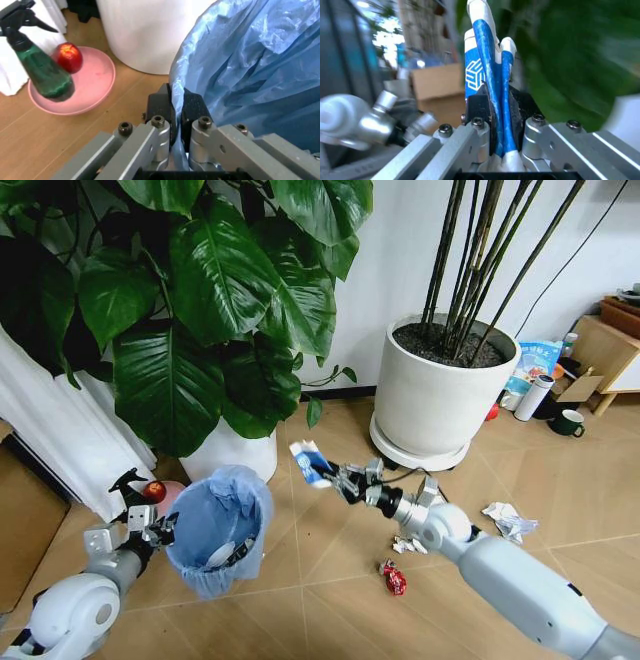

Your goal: Pick up the trash bin and place the garbage on the floor into it.

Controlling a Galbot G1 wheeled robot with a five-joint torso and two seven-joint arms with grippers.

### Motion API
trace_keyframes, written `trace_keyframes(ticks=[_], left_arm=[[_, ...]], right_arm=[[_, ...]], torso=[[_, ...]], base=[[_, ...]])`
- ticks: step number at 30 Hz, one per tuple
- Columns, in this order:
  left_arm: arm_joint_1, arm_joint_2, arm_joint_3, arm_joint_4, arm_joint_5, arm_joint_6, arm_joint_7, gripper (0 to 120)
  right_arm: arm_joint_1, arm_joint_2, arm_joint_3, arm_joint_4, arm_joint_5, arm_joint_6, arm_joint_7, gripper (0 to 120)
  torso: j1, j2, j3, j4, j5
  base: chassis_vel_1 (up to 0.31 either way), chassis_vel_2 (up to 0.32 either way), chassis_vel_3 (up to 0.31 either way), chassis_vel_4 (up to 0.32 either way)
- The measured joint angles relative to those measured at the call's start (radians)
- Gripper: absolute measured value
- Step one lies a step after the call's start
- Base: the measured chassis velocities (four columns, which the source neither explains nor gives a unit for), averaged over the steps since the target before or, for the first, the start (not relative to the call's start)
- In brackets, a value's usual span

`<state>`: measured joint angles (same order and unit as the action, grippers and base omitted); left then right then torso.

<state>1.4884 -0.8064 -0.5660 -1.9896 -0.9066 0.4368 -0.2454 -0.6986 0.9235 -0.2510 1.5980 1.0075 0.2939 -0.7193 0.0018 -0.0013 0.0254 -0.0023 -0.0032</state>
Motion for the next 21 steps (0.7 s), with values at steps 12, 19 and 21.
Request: trace_keyframes(ticks=[12,19,21], left_arm=[[-0.034,0.033,0.045,-0.001,-0.037,0.002,0.0,0],[-0.034,0.039,0.045,-0.012,-0.056,0.004,0.001,0],[-0.034,0.04,0.045,-0.015,-0.063,0.006,0.001,0]], right_arm=[[0.155,0.136,-0.249,-0.133,0.037,-0.002,-0.036,5],[0.19,0.181,-0.31,-0.213,-0.007,-0.007,-0.032,14],[0.196,0.182,-0.323,-0.224,-0.019,-0.017,-0.024,20]], torso=[[0.0,0.0,0.0,0.0002,0.0001],[0.0,0.0,0.0,0.0001,-0.0001],[0.0,0.0,0.0,0.0001,0.0]], base=[[0.0,0.0,0.0,0.0],[0.0,0.0,0.0,0.0],[0.0,0.0,0.0,0.0]])
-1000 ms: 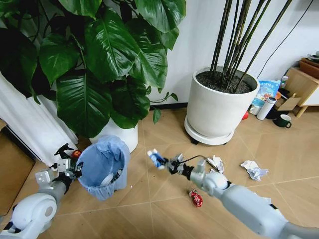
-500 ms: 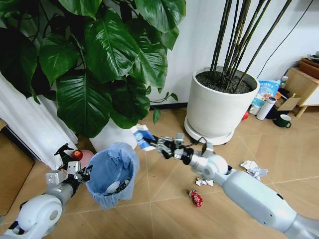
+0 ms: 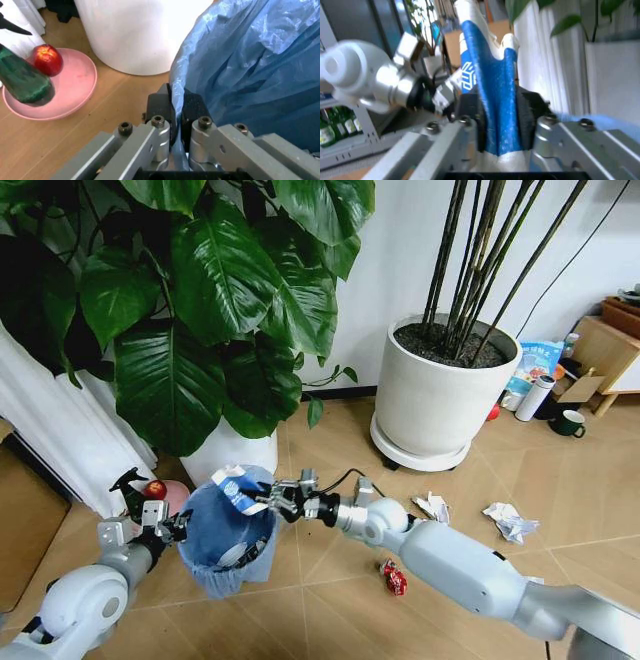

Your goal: Pick up the trash bin and place the garbage on the floor into it.

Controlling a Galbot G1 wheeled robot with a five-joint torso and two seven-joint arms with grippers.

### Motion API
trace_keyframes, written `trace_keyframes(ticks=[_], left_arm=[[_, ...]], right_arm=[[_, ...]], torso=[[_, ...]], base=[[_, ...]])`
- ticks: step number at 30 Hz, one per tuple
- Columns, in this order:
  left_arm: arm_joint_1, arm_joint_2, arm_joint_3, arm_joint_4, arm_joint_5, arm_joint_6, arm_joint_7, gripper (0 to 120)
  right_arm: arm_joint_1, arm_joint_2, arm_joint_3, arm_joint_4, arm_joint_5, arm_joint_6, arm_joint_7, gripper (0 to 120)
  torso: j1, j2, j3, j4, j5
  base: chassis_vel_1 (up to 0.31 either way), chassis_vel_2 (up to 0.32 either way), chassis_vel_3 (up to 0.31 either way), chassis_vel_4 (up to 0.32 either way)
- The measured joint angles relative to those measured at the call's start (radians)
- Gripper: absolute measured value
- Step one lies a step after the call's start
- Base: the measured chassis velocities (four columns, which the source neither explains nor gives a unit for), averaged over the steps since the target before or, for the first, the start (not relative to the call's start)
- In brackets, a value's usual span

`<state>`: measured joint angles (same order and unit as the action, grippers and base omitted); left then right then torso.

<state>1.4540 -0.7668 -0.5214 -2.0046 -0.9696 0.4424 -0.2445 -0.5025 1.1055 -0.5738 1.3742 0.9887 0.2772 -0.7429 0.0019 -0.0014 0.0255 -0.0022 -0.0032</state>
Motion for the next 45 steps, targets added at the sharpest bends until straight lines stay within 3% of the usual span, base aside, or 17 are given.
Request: trace_keyframes(ticks=[2,6,14,22,24,27,28,33,39,45], left_arm=[[0.0,0.0,0.0,-0.001,-0.001,0.0,0.0,0],[0.0,0.001,-0.006,-0.006,-0.01,0.002,0.0,0],[-0.006,-0.011,-0.011,-0.001,-0.012,0.003,-0.001,0],[-0.001,-0.023,-0.031,0.003,-0.011,0.004,-0.002,0],[0.002,-0.023,-0.035,0.001,-0.011,0.004,-0.002,0],[0.015,-0.036,-0.055,-0.006,-0.007,0.003,-0.003,0],[0.015,-0.036,-0.055,-0.006,-0.007,0.003,-0.003,0],[0.015,-0.055,-0.061,-0.007,0.001,0.002,-0.005,0],[0.011,-0.058,-0.06,-0.007,0.005,0.0,-0.005,0],[0.009,-0.058,-0.065,-0.015,0.003,0.0,-0.008,0]], right_arm=[[0.001,0.0,-0.002,-0.001,-0.002,-0.001,0.001,22],[0.01,0.003,-0.008,-0.012,-0.014,-0.01,0.018,47],[0.024,-0.025,0.028,0.002,-0.007,-0.014,0.024,72],[-0.028,-0.121,0.101,0.053,-0.014,-0.014,0.049,99],[-0.046,-0.138,0.122,0.063,-0.02,-0.017,0.082,100],[-0.115,-0.19,0.186,0.092,-0.044,-0.043,0.27,100],[-0.115,-0.19,0.186,0.092,-0.044,-0.043,0.27,100],[-0.342,-0.275,0.332,0.143,-0.108,-0.129,0.501,100],[-0.513,-0.306,0.445,0.153,-0.145,-0.172,0.529,100],[-0.671,-0.279,0.56,0.085,-0.256,-0.181,0.493,100]], torso=[[0.0,0.0,0.0,0.0,0.0],[0.0,0.0,0.0,-0.0001,0.0001],[0.0,0.0,0.0,-0.0001,0.0001],[0.0,0.0,0.0,-0.0001,0.0002],[0.0,0.0,0.0,-0.0001,0.0003],[0.0,0.0,0.0,0.0,0.0003],[0.0,0.0,0.0,0.0,0.0003],[0.0,0.0,0.0,-0.0005,0.0006],[0.0,0.0,0.0,-0.0004,0.0003],[0.0,0.0,0.0,-0.0001,0.0005]], base=[[0.0,0.0,0.0,0.0],[0.0,0.0,0.0,0.0],[0.0,0.0,0.0,0.0],[0.0,0.0,0.0,0.0],[0.0,0.0,0.0,0.0],[0.0,0.0,0.0,0.0],[0.0,0.0,0.0,0.0],[0.0,0.0,0.0,0.0],[0.0,0.0,0.0,0.0],[0.0,0.0,0.0,0.0]])
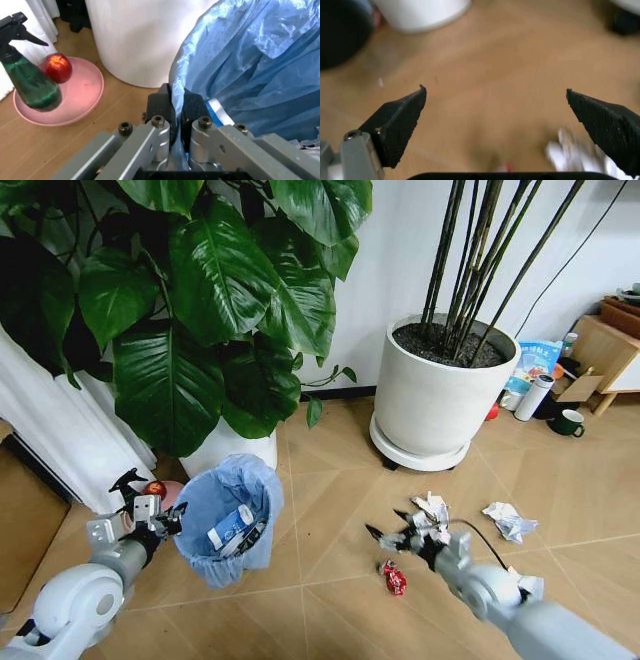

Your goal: Pick up the trash bin and place the garbage on the floor into it.

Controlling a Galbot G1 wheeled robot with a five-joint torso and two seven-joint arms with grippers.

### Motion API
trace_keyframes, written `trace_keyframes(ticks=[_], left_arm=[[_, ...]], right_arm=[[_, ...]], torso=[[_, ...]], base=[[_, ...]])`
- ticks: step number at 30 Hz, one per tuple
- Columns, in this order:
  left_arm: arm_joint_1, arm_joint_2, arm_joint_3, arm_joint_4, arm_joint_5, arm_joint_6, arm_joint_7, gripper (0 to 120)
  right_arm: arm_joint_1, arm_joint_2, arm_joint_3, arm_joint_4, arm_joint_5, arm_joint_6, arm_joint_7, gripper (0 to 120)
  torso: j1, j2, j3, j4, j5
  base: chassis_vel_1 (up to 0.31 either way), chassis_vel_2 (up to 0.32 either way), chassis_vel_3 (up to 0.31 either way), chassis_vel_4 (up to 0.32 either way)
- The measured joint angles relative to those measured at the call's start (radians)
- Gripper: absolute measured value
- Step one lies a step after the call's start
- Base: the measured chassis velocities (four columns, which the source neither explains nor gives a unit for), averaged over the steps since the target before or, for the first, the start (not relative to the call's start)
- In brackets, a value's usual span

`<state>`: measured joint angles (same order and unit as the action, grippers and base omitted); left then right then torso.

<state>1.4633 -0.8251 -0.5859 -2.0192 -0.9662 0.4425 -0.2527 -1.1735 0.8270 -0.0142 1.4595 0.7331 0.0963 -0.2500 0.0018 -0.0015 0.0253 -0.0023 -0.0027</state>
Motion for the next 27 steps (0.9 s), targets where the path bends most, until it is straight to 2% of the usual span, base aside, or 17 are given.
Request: trace_keyframes(ticks=[8,21,22,24,27], left_arm=[[-0.001,0.0,0.001,0.005,0.001,0.002,-0.005,0],[-0.009,0.005,0.002,0.01,-0.008,0.005,-0.011,0],[-0.009,0.005,0.001,0.011,-0.009,0.005,-0.011,0],[-0.01,0.005,0.001,0.011,-0.009,0.005,-0.011,0],[-0.011,0.007,-0.002,0.014,-0.011,0.005,-0.012,0]], right_arm=[[-0.075,0.057,0.044,-0.077,-0.09,0.007,-0.027,100],[0.027,0.1,-0.032,-0.214,-0.114,0.021,-0.039,99],[0.033,0.102,-0.038,-0.22,-0.113,0.021,-0.041,93],[0.039,0.104,-0.044,-0.227,-0.112,0.021,-0.043,90],[0.067,0.115,-0.068,-0.257,-0.105,0.017,-0.057,75]], torso=[[0.0,0.0,0.0,0.0001,-0.0004],[0.0,0.0,0.0,0.0001,-0.0005],[0.0,0.0,0.0,0.0001,-0.0004],[0.0,0.0,0.0,0.0001,-0.0005],[0.0,0.0,0.0,0.0002,-0.0003]], base=[[0.0,0.0,0.0,0.0],[0.0,0.0,0.0,0.0],[0.0,0.0,0.0,0.0],[0.0,0.0,0.0,0.0],[0.0,0.0,0.0,0.0]])
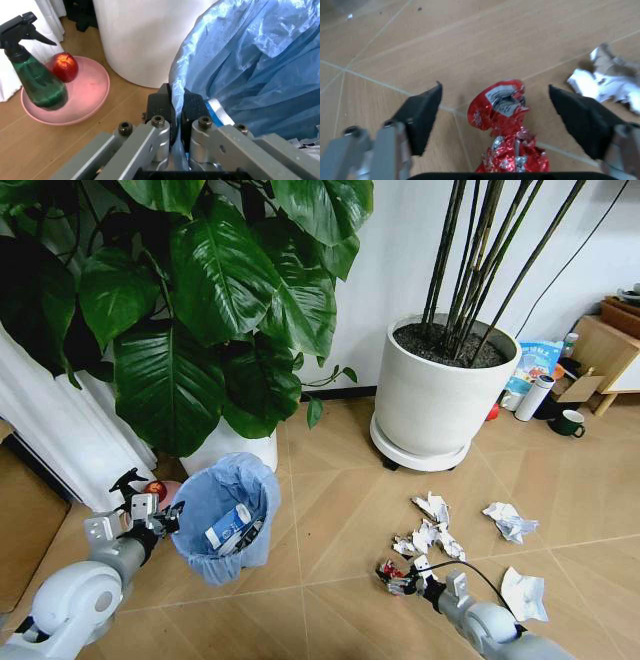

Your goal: Pick up the trash bin and place the garbage on the floor into it.

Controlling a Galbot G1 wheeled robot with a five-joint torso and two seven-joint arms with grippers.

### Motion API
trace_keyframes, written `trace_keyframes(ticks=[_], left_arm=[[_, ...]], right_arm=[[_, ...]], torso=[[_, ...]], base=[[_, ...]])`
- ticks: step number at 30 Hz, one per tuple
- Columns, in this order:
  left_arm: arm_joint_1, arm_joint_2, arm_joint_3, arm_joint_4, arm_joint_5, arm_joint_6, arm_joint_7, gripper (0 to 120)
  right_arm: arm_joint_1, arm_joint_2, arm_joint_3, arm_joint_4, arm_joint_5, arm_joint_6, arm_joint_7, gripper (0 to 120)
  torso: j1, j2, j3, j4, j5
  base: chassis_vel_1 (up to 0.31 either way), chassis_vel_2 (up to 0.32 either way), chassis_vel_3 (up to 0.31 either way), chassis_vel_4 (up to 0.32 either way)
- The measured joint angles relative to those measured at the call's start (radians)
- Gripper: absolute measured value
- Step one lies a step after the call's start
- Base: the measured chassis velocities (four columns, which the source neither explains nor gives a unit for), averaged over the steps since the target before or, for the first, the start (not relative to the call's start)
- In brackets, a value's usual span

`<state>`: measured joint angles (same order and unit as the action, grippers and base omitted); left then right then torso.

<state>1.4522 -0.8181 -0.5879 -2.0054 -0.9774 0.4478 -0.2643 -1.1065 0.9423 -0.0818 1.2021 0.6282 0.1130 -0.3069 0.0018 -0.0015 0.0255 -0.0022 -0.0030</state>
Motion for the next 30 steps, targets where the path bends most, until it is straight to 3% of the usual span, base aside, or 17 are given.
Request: trace_keyframes(ticks=[7,9,10,15,25,30], left_arm=[[-0.001,0.0,-0.002,0.001,-0.003,0.0,-0.001,0],[-0.001,0.0,-0.002,0.001,-0.003,0.0,-0.001,0],[0.0,0.0,-0.004,0.002,-0.004,0.0,-0.001,0],[-0.001,0.0,-0.006,0.005,-0.006,0.0,-0.001,0],[-0.006,-0.001,-0.005,0.012,-0.007,0.0,-0.001,0],[-0.009,-0.002,0.001,0.019,-0.007,0.0,0.002,0]], right_arm=[[0.027,0.01,-0.023,-0.029,0.008,-0.009,-0.014,55],[0.027,0.01,-0.023,-0.029,0.008,-0.009,-0.014,55],[0.051,0.019,-0.044,-0.059,0.009,-0.013,-0.022,38],[0.083,0.03,-0.084,-0.116,0.001,-0.017,-0.037,27],[0.101,0.041,-0.087,-0.15,0.0,-0.009,-0.068,26],[0.083,0.023,-0.071,-0.093,0.054,-0.009,-0.088,26]], torso=[[0.0,0.0,0.0,0.0,-0.0002],[0.0,0.0,0.0,0.0,-0.0002],[0.0,0.0,0.0,0.0,-0.0001],[0.0,0.0,0.0,-0.0001,-0.0002],[0.0,0.0,0.0,-0.0001,0.0001],[0.0,0.0,0.0,0.0,0.0003]], base=[[0.0,0.0,0.0,0.0],[0.0,0.0,0.0,0.0],[0.0,0.0,0.0,0.0],[0.0,0.0,0.0,0.0],[0.0,0.0,0.0,0.0],[0.0,0.0,0.0,0.0]])
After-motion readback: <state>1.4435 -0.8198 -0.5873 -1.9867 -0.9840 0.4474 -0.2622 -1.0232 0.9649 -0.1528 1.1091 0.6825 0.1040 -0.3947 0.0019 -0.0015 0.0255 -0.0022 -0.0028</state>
